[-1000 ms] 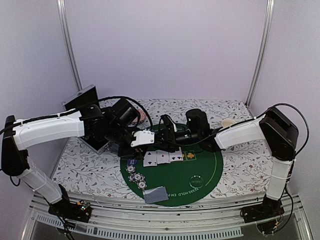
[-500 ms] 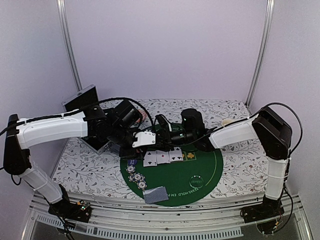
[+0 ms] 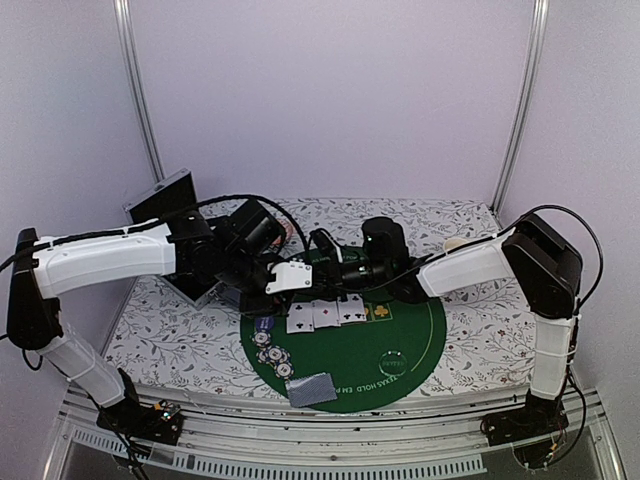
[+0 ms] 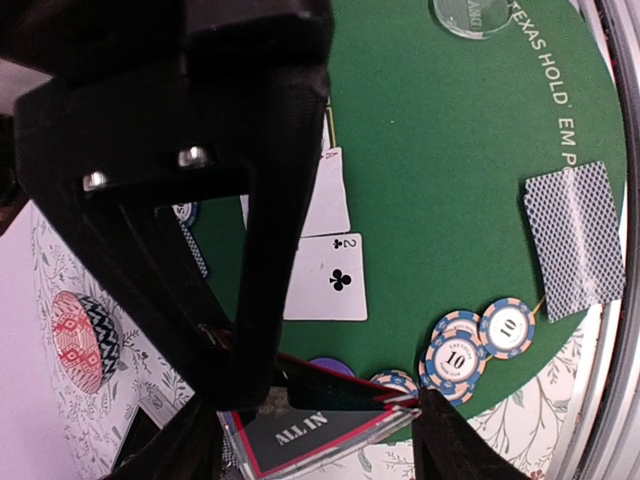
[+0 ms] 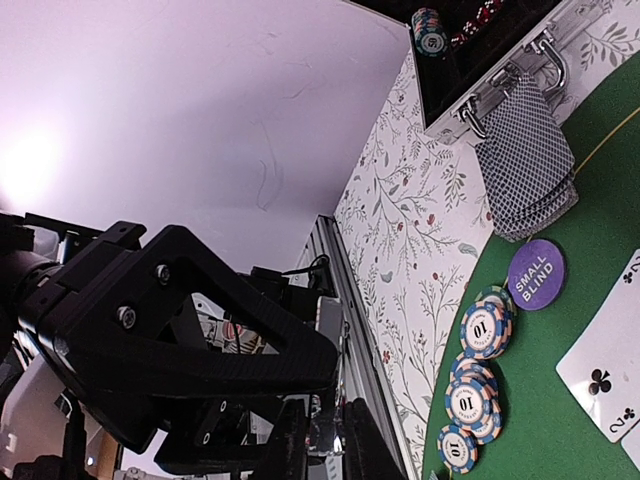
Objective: Distribute texas hold em gaming equipment
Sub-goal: Pass from the left arm to the right, then place the all-in button in the big blind area.
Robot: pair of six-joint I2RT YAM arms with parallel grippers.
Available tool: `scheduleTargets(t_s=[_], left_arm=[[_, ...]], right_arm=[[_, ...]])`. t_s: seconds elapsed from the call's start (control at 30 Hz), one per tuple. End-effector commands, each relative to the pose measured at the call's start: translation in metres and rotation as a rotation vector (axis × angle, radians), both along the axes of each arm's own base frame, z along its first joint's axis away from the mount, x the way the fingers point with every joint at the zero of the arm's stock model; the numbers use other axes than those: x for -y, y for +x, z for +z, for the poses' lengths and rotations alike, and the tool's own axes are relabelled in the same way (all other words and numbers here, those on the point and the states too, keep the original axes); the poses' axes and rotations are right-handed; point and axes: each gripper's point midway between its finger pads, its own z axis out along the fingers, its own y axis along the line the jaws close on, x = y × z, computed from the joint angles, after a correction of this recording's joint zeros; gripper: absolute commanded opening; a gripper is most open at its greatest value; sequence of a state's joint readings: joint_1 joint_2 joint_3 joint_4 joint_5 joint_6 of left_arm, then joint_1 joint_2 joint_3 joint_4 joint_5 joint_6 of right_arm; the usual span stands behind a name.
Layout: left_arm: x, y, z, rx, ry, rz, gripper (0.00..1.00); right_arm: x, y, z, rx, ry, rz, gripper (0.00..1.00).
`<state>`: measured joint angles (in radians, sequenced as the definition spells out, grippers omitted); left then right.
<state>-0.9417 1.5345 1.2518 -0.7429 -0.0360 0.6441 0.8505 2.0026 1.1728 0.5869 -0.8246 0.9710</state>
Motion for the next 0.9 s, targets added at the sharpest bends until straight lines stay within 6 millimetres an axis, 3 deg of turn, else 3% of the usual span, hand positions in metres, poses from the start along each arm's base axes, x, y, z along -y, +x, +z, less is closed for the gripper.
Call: scheduleTargets(t_s=[0.0, 0.17, 0.2, 0.23, 0.4, 0.53, 0.63, 0.77, 0.87], left_arm=[[0.003, 0.001, -0.004, 0.018, 0.004, 0.009, 0.46], [-0.003, 0.004, -0.001, 0.048, 0.004, 0.046, 0.74], [-0.004, 0.007, 0.001, 0.068, -0.001, 0.061, 0.92], [-0.006, 0.011, 0.004, 0.092, -0.008, 0.077, 0.97], [-0.015, 0.023, 0.031, 0.225, -0.104, 0.147, 0.98], [-0.022, 0.032, 0.077, 0.366, -0.326, 0.218, 0.98], [-0.041, 0.042, 0.112, 0.383, -0.6, 0.375, 0.98], [-0.07, 0.049, 0.133, 0.318, -0.884, 0.57, 0.98], [-0.077, 0.044, 0.137, 0.32, -0.93, 0.556, 0.98]], right_arm=[[-0.003, -0.002, 0.007, 0.044, 0.024, 0.018, 0.03], [0.008, 0.005, 0.008, 0.058, 0.014, -0.012, 0.02], [0.012, 0.007, 0.008, 0.061, 0.009, -0.02, 0.02], [0.018, 0.009, 0.01, 0.066, 0.007, -0.031, 0.02], [0.052, 0.023, 0.009, 0.097, -0.079, -0.124, 0.02], [0.085, 0.036, 0.009, 0.213, -0.216, -0.223, 0.02], [0.114, 0.036, 0.006, 0.245, -0.313, -0.273, 0.02], [0.157, 0.036, 0.006, 0.267, -0.376, -0.352, 0.02], [0.185, 0.031, -0.006, 0.238, -0.435, -0.398, 0.02]])
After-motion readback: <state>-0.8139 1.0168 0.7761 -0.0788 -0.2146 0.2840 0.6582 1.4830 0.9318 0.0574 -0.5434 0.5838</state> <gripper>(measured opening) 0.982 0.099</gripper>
